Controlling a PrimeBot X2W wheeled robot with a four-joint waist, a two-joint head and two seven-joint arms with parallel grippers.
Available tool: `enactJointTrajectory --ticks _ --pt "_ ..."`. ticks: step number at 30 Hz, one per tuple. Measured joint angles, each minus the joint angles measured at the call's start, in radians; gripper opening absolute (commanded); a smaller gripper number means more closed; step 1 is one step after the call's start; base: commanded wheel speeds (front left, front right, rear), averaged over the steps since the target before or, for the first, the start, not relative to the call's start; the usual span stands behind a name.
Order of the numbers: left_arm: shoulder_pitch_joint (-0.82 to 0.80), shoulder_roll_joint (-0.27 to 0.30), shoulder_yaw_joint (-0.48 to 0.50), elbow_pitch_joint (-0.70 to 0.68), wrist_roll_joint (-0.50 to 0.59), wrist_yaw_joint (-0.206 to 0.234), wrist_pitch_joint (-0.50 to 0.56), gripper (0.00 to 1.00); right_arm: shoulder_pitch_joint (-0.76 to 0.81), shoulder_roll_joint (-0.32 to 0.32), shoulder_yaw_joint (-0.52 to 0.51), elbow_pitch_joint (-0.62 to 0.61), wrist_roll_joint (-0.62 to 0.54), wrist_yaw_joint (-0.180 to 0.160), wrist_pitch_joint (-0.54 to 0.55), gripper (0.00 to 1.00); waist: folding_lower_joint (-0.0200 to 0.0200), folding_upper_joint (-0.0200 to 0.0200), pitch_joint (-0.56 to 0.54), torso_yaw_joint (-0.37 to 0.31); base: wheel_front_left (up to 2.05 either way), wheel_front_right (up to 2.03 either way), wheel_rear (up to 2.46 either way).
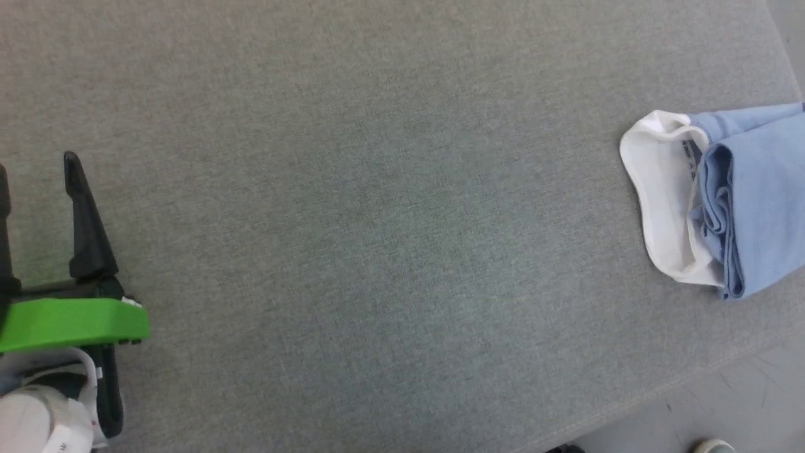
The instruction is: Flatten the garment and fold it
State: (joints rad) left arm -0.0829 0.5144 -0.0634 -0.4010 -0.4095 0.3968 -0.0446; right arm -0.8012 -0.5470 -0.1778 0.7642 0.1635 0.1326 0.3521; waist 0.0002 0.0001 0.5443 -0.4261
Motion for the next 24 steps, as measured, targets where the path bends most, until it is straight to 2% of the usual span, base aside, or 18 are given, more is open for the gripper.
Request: enactJointTrajectory --ticks 3,7,10,13,16,20,24 --pt "0.005 -0.033 -0.003 0.032 -0.016 -0.001 -0.044 1.0 -0.026 0.008 0.014 -0.089 0.011 0.0 -0.073 1.0 0.0 0.0 -0.041 0.006 0.0 0.0 0.0" --pt "0.027 -0.081 -0.013 0.086 -0.053 -0.015 -0.1 1.0 -0.043 0.02 0.108 -0.244 0.058 0.0 -0.186 1.0 -0.0002 0.0 -0.112 0.019 0.0 0.0 0.0" --pt "0.038 -0.09 -0.025 0.13 -0.057 -0.029 -0.13 1.0 -0.041 0.03 0.185 -0.342 0.076 0.0 -0.258 1.0 -0.0002 0.0 -0.168 0.034 0.0 0.0 0.0" --pt "0.041 -0.102 -0.041 0.166 -0.057 -0.038 -0.148 1.0 -0.018 0.067 0.211 -0.434 0.087 0.0 -0.333 1.0 -0.0002 0.0 -0.224 0.054 0.0 0.0 0.0" --pt "0.036 -0.114 -0.05 0.2 -0.05 -0.045 -0.17 1.0 0.051 0.13 0.23 -0.525 0.083 0.0 -0.409 1.0 -0.0003 0.0 -0.279 0.085 0.0 0.0 0.0" --pt "0.023 -0.128 -0.058 0.235 -0.043 -0.049 -0.183 1.0 0.159 0.249 0.219 -0.589 0.082 0.0 -0.481 1.0 -0.0003 -0.0001 -0.33 0.134 0.0 0.0 0.0" --pt "0.021 -0.159 -0.068 0.259 -0.051 -0.062 -0.195 1.0 0.281 0.399 0.186 -0.617 0.066 0.0 -0.539 1.0 -0.0003 0.0 -0.383 0.187 0.0 0.0 0.0"
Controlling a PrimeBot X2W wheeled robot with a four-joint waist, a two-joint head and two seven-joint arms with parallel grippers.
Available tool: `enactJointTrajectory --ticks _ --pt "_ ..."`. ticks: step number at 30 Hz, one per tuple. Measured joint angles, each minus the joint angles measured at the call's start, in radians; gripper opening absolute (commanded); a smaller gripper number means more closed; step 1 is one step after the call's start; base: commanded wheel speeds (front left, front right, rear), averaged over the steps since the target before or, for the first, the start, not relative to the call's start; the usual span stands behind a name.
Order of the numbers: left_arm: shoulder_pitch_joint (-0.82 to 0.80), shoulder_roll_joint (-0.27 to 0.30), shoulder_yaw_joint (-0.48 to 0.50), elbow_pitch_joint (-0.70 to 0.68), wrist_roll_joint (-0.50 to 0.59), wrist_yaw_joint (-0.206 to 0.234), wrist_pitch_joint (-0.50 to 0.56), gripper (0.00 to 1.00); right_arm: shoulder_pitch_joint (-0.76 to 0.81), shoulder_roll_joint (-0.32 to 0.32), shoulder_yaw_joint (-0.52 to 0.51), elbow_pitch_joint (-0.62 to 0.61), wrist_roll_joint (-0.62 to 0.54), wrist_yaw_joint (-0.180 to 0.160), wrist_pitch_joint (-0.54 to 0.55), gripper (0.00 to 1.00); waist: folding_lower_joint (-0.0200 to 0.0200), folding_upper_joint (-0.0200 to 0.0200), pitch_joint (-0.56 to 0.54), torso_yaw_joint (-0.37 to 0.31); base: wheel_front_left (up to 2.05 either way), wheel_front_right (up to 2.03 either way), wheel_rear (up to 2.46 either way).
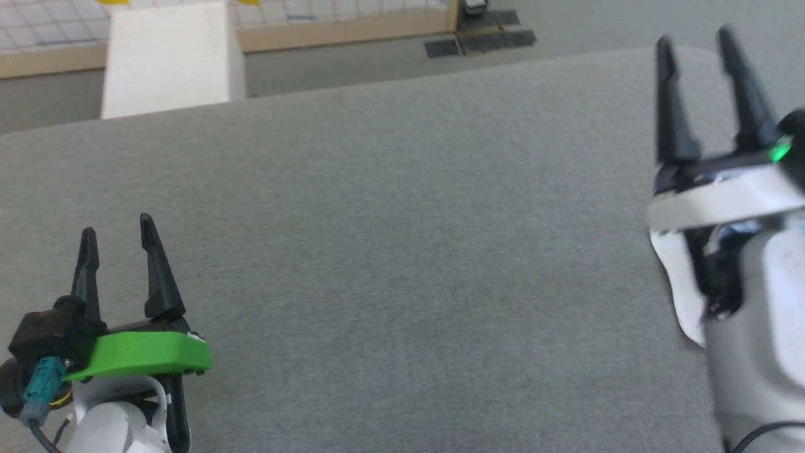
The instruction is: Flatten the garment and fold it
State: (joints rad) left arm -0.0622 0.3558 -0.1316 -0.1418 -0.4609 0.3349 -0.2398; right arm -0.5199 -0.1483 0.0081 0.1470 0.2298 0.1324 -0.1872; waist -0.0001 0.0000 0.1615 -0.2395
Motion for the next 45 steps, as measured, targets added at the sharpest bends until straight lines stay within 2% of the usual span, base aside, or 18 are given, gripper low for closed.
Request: enactJointTrajectory --ticks 4,10,21,43,44,45 --pt "0.0 -0.015 -0.012 0.024 -0.004 -0.012 -0.004 1.0 0.084 0.075 -0.011 0.007 -0.011 0.0 -0.034 1.0 0.0 0.0 -0.04 0.045 0.0 0.0 0.0" --pt "0.0 -0.046 -0.019 0.071 -0.005 -0.025 -0.01 1.0 0.2 0.098 0.004 0.026 -0.036 0.0 -0.053 1.0 0.0 0.0 -0.091 0.097 0.0 0.0 0.0" --pt "0.001 -0.074 -0.063 0.168 0.013 -0.064 -0.014 1.0 0.368 0.098 0.012 0.031 -0.003 0.0 -0.067 1.0 0.0 0.0 -0.15 0.149 0.0 0.0 0.0" --pt "0.042 -0.134 -0.035 0.252 0.02 -0.145 -0.017 1.0 0.466 0.098 -0.022 0.041 0.02 0.0 -0.069 1.0 0.0 0.0 -0.163 0.183 0.0 0.0 0.0" --pt "0.042 -0.135 -0.034 0.254 0.02 -0.148 -0.017 0.0 0.467 0.098 -0.023 0.041 0.02 0.0 -0.068 0.0 0.0 0.0 -0.163 0.183 0.0 0.0 0.0" --pt "0.042 -0.135 -0.035 0.254 0.019 -0.149 -0.017 0.0 0.467 0.097 -0.022 0.041 0.019 0.0 -0.068 0.0 0.0 0.0 -0.163 0.183 0.0 0.0 0.0"
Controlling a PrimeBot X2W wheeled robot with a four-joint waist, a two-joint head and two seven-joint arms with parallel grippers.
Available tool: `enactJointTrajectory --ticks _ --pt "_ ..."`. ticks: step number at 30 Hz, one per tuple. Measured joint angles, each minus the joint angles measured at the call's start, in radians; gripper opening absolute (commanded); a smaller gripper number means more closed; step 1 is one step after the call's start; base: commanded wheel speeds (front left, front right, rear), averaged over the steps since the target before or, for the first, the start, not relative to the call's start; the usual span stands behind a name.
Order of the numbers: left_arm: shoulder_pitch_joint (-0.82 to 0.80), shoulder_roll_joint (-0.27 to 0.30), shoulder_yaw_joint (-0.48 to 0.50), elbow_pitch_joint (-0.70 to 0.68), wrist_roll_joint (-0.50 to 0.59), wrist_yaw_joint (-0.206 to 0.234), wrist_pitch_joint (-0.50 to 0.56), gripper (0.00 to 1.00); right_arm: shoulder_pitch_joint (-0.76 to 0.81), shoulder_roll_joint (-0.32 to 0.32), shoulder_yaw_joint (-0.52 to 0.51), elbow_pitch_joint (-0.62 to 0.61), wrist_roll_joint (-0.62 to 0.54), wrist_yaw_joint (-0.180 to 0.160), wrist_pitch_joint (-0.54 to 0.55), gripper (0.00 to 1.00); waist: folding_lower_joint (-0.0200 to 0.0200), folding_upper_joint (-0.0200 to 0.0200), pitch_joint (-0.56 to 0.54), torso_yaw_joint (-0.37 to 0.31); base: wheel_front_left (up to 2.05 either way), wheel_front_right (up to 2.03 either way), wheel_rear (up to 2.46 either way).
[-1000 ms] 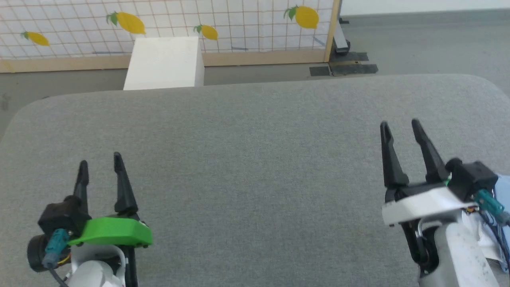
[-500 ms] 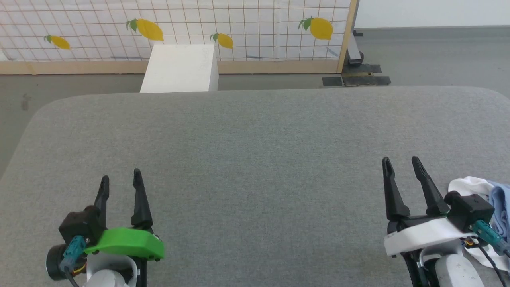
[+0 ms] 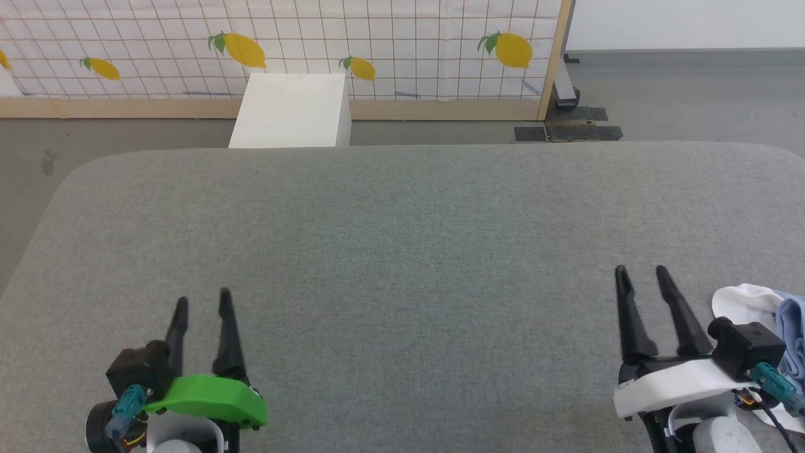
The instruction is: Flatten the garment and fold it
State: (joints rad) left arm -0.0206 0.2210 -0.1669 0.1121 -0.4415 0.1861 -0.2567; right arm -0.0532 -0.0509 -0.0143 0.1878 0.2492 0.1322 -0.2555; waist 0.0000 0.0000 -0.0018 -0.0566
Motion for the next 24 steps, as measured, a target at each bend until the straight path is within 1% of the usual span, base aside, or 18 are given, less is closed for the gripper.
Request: enactJointTrajectory --ticks 9,24 --pt "0.0 -0.001 0.0 -0.001 0.001 -0.002 0.009 0.0 0.0 0.0 0.002 -0.003 -0.003 0.0 0.009 0.0 0.0 0.0 0.0 0.002 0.0 0.0 0.0" --pt "0.0 -0.023 0.022 -0.015 0.055 -0.024 0.037 0.0 0.0 0.0 0.003 -0.023 -0.031 0.0 0.037 0.0 0.0 0.0 0.0 0.009 0.0 0.0 0.0"
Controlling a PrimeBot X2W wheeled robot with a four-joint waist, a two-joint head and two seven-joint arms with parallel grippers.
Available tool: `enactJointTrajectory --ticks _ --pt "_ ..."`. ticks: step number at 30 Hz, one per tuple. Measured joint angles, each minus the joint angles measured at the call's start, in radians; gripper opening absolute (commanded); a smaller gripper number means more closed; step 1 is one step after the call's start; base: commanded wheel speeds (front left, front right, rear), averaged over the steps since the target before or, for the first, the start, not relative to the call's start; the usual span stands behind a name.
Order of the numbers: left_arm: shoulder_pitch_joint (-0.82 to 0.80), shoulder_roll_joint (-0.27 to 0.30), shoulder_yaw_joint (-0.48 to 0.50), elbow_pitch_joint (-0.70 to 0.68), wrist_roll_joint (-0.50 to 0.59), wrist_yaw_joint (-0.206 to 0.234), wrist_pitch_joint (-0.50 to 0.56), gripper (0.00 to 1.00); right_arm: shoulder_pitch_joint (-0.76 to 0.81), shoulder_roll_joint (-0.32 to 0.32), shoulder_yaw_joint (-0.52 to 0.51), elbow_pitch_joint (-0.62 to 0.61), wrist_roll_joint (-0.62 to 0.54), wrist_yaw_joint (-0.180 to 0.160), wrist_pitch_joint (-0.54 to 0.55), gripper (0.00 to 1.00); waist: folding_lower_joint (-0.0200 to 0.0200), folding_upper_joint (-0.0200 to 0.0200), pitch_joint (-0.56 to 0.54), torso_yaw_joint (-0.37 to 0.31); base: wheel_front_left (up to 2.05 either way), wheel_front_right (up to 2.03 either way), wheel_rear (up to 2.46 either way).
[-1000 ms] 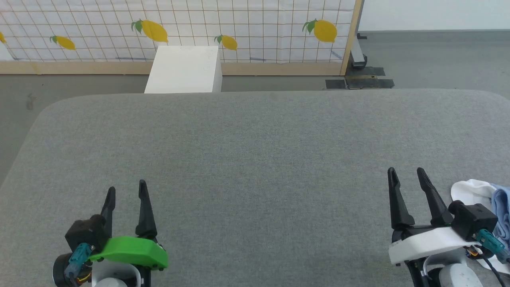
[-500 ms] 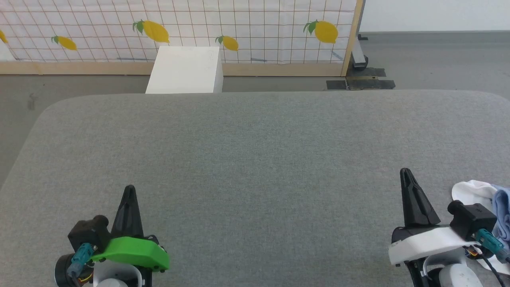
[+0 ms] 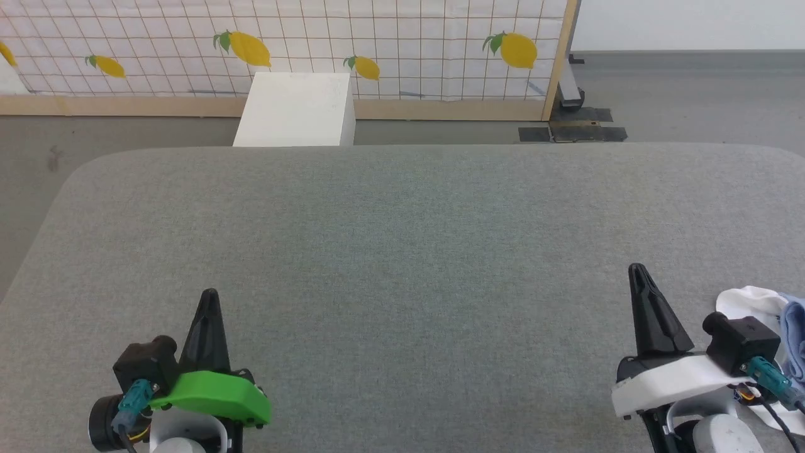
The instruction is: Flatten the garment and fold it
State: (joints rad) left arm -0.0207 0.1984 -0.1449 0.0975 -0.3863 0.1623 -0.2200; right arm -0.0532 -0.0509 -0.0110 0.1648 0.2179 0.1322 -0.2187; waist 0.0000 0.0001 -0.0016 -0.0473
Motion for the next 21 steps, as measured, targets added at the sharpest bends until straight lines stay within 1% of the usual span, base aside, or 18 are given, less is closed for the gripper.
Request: enactJointTrajectory --ticks 21 --pt "0.0 -0.026 0.028 -0.016 0.07 -0.031 0.043 0.0 0.002 0.0 0.002 -0.028 -0.038 0.0 0.043 0.0 0.0 0.0 0.0 0.009 0.0 0.0 0.0"
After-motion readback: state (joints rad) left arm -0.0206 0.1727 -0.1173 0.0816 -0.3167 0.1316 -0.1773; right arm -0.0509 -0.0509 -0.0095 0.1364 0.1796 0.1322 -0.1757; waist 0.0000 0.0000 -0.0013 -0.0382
